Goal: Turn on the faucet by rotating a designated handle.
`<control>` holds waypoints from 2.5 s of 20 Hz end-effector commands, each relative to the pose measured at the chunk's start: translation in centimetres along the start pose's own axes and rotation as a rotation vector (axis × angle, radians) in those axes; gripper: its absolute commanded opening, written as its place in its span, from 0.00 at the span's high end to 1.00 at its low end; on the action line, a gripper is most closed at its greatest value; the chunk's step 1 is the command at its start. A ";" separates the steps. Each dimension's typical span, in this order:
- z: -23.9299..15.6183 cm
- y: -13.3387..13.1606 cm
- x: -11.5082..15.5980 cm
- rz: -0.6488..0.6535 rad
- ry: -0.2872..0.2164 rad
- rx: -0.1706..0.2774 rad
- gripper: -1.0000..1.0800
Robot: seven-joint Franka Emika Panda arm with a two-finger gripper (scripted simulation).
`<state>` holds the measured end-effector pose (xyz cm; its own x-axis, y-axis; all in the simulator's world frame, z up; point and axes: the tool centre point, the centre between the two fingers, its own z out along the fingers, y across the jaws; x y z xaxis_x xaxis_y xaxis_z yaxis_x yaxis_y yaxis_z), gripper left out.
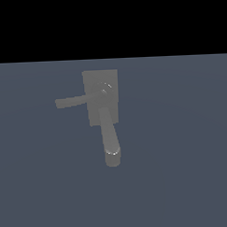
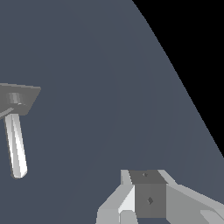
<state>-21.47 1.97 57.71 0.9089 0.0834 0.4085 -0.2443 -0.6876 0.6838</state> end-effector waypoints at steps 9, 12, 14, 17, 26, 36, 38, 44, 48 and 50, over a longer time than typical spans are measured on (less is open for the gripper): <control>-5.9 -0.2 2.7 -0.017 0.236 -0.395 1.00; -7.7 -0.9 3.5 -0.034 0.306 -0.502 1.00; -8.8 -1.6 4.0 -0.049 0.352 -0.573 1.00; -10.5 -3.0 4.7 -0.077 0.423 -0.676 1.00; -14.3 -9.1 6.6 -0.208 0.631 -0.963 1.00; -15.1 -18.9 8.0 -0.445 0.849 -1.227 1.00; -14.7 -21.2 8.2 -0.504 0.889 -1.270 1.00; -12.1 -28.0 8.2 -0.706 0.999 -1.379 1.00; -9.4 -32.6 7.8 -0.861 1.062 -1.431 1.00; -7.6 -34.8 7.5 -0.943 1.089 -1.450 1.00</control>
<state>-9.34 31.84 43.68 0.5094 0.7066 -0.4911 -0.4619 0.7060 0.5368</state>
